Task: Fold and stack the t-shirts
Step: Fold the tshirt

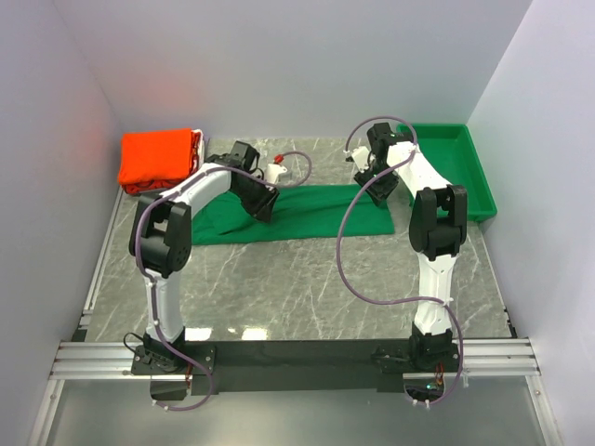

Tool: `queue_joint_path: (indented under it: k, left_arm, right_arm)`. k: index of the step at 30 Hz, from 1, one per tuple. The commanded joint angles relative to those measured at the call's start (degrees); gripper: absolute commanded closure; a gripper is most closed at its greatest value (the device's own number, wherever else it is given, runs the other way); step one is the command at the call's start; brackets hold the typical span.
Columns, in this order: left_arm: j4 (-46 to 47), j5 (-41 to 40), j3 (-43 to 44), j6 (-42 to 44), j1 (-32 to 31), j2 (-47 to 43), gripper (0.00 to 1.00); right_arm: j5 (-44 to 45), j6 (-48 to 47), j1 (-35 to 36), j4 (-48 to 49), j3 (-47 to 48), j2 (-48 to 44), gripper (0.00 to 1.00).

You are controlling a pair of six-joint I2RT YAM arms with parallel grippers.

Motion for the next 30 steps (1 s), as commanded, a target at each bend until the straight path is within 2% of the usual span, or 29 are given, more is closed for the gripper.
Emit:
queue_joint_path:
  k: [1, 5, 8, 15, 19, 25, 30]
  left_arm:
    - [3.5, 2.4, -2.0, -3.3, 2.0, -4.9, 0.57]
    - [9.4, 2.8, -7.2, -6.5, 7.8, -12.5, 0.57]
    - [8.0, 1.3, -9.4, -5.9, 10.1, -14.3, 0.61]
    - [7.4, -2.1, -12.2, -8.4, 11.7, -6.9, 0.76]
    - [9.8, -5.0, -12.5, -11.0, 11.9, -3.2, 0.77]
    - [10.0, -7.6, -12.7, -12.2, 12.0, -1.3, 0.78]
    - [10.9, -8.2, -15.3, -10.0, 12.0, -3.5, 0.78]
  right_arm:
    - [-1.2, 1.0, 0.0, -1.1, 1.4, -1.5, 0.55]
    - [-3.0, 2.1, 0.9, -0.8, 2.7, -1.0, 0.57]
    - [-4.7, 2.9, 1.3, -0.6, 3.9, 0.4, 0.6]
    - [-7.5, 4.5, 1.2, -2.0, 6.4, 5.8, 0.7]
    - [-6.8, 5.4, 1.2, -1.8, 4.5, 7.2, 0.71]
    - [-5.8, 4.5, 1.3, -2.0, -4.9, 3.8, 0.73]
    - [-7.6, 3.4, 2.1, -2.7, -21.4, -6.1, 0.74]
